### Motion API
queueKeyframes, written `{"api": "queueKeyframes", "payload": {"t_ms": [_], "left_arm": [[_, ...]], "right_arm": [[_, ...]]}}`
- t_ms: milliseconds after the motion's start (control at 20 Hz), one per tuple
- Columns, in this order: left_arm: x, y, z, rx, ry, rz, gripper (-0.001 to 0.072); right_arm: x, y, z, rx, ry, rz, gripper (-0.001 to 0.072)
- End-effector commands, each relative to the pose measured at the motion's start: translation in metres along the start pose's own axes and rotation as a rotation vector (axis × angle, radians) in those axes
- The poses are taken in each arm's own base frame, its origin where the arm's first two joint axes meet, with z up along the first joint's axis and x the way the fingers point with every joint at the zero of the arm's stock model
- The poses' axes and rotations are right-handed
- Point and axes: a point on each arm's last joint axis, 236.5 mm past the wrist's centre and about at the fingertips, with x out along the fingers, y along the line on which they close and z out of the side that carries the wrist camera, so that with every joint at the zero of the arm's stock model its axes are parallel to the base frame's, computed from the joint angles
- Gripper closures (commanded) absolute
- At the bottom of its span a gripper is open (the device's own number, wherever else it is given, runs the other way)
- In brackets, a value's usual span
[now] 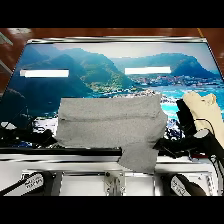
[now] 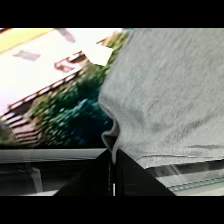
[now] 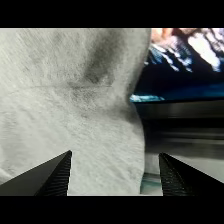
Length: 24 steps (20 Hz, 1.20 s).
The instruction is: Fold the shirts.
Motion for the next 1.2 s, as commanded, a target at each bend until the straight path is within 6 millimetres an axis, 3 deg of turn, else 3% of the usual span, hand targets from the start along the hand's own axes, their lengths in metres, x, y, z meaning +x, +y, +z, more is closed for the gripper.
{"api": "queueKeyframes", "payload": {"t_ms": [0, 50, 100, 250, 300, 450, 600, 750, 850, 1000, 1150], "left_arm": [[-0.001, -0.003, 0.0, 0.001, 0.0, -0.011, 0.0674], [-0.001, -0.003, 0.0, 0.001, -0.001, -0.011, 0.0674], [-0.001, -0.003, 0.0, 0.001, -0.001, -0.011, 0.0674], [-0.003, -0.003, 0.002, 0.01, -0.008, -0.009, 0.0674], [-0.007, -0.006, 0.007, 0.045, -0.025, -0.009, 0.0675], [-0.041, -0.029, 0.043, 0.17, -0.163, -0.026, 0.0675], [-0.077, -0.063, 0.077, 0.235, -0.268, -0.06, 0.0677], [-0.085, -0.093, 0.106, 0.275, -0.313, -0.053, 0.0676], [-0.088, -0.111, 0.135, 0.266, -0.365, -0.052, 0.0676], [-0.084, -0.133, 0.179, 0.254, -0.386, -0.063, 0.0675], [-0.061, -0.146, 0.21, 0.237, -0.345, -0.072, 0.0674]], "right_arm": [[0.024, 0.001, -0.006, -0.021, 0.035, -0.072, 0.0069], [0.03, 0.002, -0.008, -0.02, 0.05, -0.083, 0.0069], [0.035, 0.003, -0.009, -0.019, 0.063, -0.087, 0.0116], [0.036, 0.02, -0.006, -0.033, 0.059, -0.046, 0.0605], [0.03, 0.027, 0.0, -0.069, 0.037, -0.034, 0.0655], [-0.019, 0.062, 0.042, -0.205, -0.146, -0.013, 0.0655], [-0.072, 0.1, 0.092, -0.206, -0.344, 0.024, 0.0656], [-0.112, 0.13, 0.143, -0.242, -0.468, 0.044, 0.0656], [-0.131, 0.148, 0.181, -0.24, -0.532, 0.068, 0.0656], [-0.129, 0.163, 0.226, -0.215, -0.53, 0.112, 0.0655], [-0.099, 0.15, 0.256, -0.167, -0.48, 0.103, 0.0655]]}}
